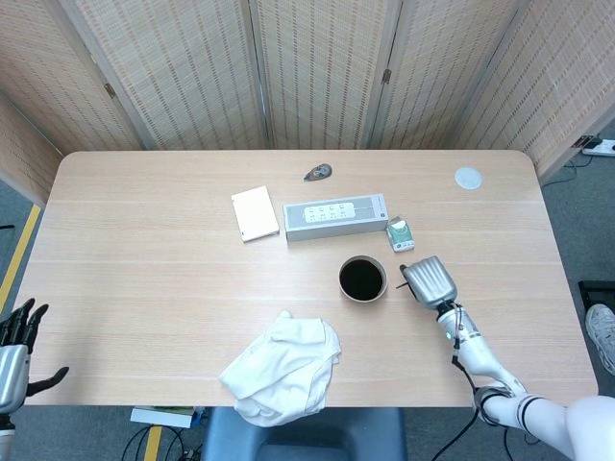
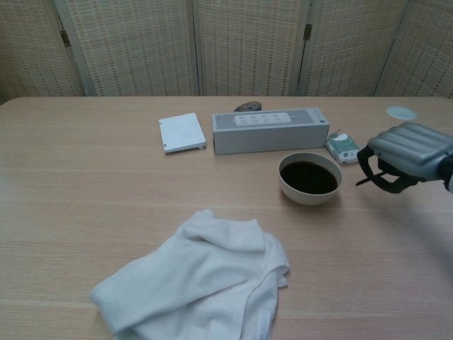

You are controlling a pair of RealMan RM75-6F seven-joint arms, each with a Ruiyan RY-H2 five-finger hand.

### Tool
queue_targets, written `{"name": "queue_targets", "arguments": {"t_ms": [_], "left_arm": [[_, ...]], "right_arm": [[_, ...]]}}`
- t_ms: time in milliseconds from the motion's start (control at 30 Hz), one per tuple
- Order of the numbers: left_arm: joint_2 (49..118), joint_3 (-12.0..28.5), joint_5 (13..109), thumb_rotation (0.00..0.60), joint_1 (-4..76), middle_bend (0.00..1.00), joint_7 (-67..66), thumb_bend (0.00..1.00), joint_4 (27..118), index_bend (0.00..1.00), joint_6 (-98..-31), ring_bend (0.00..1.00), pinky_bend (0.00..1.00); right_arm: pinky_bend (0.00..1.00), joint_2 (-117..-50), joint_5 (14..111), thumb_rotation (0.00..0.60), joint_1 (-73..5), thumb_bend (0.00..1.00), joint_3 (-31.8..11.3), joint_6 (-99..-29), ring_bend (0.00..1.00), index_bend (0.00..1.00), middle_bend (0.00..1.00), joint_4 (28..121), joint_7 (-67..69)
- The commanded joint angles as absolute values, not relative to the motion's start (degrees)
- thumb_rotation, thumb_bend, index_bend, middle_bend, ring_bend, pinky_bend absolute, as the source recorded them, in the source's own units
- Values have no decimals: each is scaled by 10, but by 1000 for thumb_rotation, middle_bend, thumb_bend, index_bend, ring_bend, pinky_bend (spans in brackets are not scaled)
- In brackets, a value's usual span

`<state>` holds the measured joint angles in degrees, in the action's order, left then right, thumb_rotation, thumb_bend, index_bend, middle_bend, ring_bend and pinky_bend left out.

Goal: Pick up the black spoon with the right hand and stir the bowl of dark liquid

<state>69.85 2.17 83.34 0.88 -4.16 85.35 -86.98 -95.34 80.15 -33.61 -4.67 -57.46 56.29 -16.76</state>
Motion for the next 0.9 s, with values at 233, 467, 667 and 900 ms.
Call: {"name": "queue_targets", "arguments": {"t_ms": [233, 467, 667, 900], "left_arm": [[691, 22, 837, 600, 12, 41, -59, 159, 872, 92, -869, 87, 160], [684, 21, 841, 600, 12, 41, -67, 159, 889, 92, -872, 87, 160], [677, 19, 840, 600, 10, 41, -69, 159, 898, 92, -874, 87, 160], [672, 18, 835, 600, 6, 40, -73, 159, 903, 93, -874, 87, 160]], "right_arm": [[1000, -879, 815, 600, -324, 452, -75, -619, 1000, 698, 951, 692, -25], [1000, -902, 837, 600, -340, 452, -80, -613, 1000, 704, 953, 707, 129], [1000, -950, 834, 600, -362, 448, -88, -584, 1000, 710, 950, 660, 261], [1000, -1020, 819, 600, -386, 439, -106, -560, 1000, 723, 945, 574, 365]]}}
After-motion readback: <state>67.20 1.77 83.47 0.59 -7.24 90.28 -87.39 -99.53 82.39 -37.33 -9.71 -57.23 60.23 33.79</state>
